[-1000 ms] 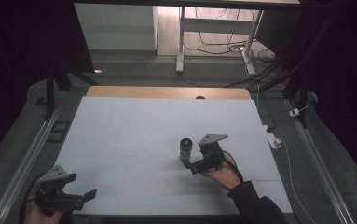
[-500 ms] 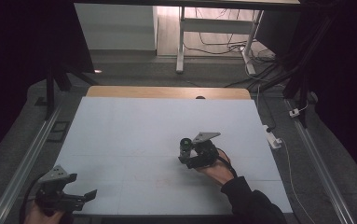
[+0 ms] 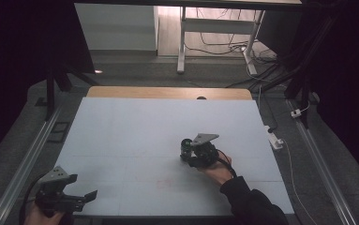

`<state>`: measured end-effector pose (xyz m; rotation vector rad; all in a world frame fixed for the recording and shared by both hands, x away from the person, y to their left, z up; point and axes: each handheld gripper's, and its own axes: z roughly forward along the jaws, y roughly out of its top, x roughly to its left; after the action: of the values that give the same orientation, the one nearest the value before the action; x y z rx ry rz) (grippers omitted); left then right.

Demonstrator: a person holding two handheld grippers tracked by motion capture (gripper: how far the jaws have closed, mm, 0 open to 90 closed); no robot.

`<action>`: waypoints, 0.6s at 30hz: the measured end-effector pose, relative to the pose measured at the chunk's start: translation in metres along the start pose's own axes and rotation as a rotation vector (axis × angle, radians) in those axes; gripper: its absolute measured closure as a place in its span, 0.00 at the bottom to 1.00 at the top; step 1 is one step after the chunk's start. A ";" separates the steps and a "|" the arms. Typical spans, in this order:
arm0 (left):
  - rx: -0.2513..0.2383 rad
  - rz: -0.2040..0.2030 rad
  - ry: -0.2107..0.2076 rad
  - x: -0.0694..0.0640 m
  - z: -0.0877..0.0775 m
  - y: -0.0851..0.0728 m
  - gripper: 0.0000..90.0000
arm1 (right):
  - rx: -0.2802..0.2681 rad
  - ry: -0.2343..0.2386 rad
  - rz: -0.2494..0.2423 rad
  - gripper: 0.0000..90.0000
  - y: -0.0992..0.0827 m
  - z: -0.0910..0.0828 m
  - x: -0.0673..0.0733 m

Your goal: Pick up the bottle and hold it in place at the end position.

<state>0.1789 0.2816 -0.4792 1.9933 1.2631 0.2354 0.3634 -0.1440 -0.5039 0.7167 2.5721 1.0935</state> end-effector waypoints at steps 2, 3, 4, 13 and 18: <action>0.000 -0.001 0.001 0.000 0.000 0.000 0.01 | 0.002 -0.001 0.001 0.59 0.000 0.000 0.000; 0.000 -0.001 0.000 0.000 0.000 0.000 0.01 | 0.003 0.003 0.003 0.59 0.001 -0.001 0.000; 0.000 -0.001 0.000 0.000 0.000 0.000 0.01 | 0.000 0.006 0.006 0.59 0.002 -0.001 0.000; 0.001 0.000 -0.001 0.000 0.000 0.000 0.01 | -0.030 0.022 0.032 0.59 0.015 -0.008 -0.001; 0.001 -0.002 -0.002 0.001 0.000 0.000 0.01 | -0.041 0.032 0.042 0.59 0.026 -0.005 -0.002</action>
<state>0.1796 0.2822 -0.4793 1.9923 1.2644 0.2321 0.3716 -0.1331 -0.4814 0.7523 2.5639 1.1770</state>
